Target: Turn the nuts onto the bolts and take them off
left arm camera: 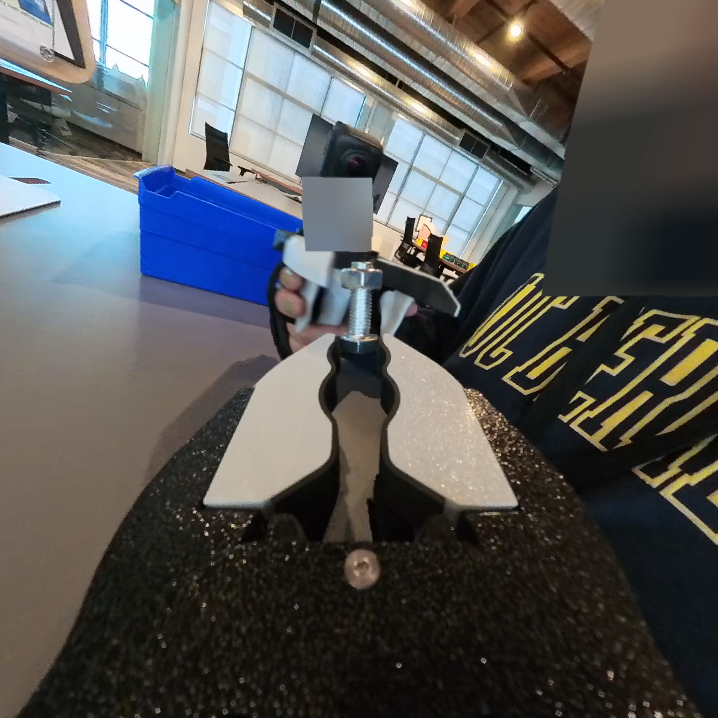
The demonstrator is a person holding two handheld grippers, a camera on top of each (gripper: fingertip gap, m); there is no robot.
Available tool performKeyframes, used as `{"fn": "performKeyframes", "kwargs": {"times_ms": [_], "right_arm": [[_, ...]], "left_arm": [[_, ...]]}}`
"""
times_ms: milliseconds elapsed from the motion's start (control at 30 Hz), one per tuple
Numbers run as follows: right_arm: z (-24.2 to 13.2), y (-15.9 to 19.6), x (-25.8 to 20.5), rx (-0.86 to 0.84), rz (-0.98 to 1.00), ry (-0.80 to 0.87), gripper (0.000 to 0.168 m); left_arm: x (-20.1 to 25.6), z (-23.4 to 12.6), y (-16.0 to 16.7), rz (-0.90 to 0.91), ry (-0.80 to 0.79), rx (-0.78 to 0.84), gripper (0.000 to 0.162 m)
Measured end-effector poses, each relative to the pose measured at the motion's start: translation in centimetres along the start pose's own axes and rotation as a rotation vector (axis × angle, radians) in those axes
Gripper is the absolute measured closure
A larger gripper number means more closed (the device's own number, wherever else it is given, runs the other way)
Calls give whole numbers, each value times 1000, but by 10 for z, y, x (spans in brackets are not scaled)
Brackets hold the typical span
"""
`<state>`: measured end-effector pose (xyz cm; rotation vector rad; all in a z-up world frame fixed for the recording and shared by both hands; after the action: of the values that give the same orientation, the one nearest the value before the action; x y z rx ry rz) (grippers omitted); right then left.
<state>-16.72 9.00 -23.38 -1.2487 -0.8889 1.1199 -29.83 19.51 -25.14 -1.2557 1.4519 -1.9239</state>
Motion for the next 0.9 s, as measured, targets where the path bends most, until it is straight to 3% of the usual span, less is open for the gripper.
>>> {"fn": "performKeyframes", "kwargs": {"times_ms": [233,367,567,667,767,900], "right_arm": [[36,1,0,23,-50,8,66],[46,1,-3,14,-60,-28,64],[19,1,-2,-18,-14,-48,76],[0,-1,-3,-31,20,-90,104],[1,-3,4,33,5,12,86],[23,1,3,8,-41,22,70]], "left_arm": [[4,8,6,5,25,-61,145],[3,8,6,-1,30,-62,145],[2,4,3,1,22,-32,145],[0,2,2,-16,20,-13,145],[1,3,2,-16,26,-18,145],[3,7,5,-8,37,-44,145]]}}
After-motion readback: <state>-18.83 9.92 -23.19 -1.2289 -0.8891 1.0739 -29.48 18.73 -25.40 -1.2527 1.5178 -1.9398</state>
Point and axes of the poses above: each gripper's, where its closed fingertips meet, z out along the fingers, y out of its underside, x = y × z across the jaws, the point moved 8 cm from there along -z, back along the fingers, and after that the axes turned 9 degrees about -y, right-handed, at the moved point
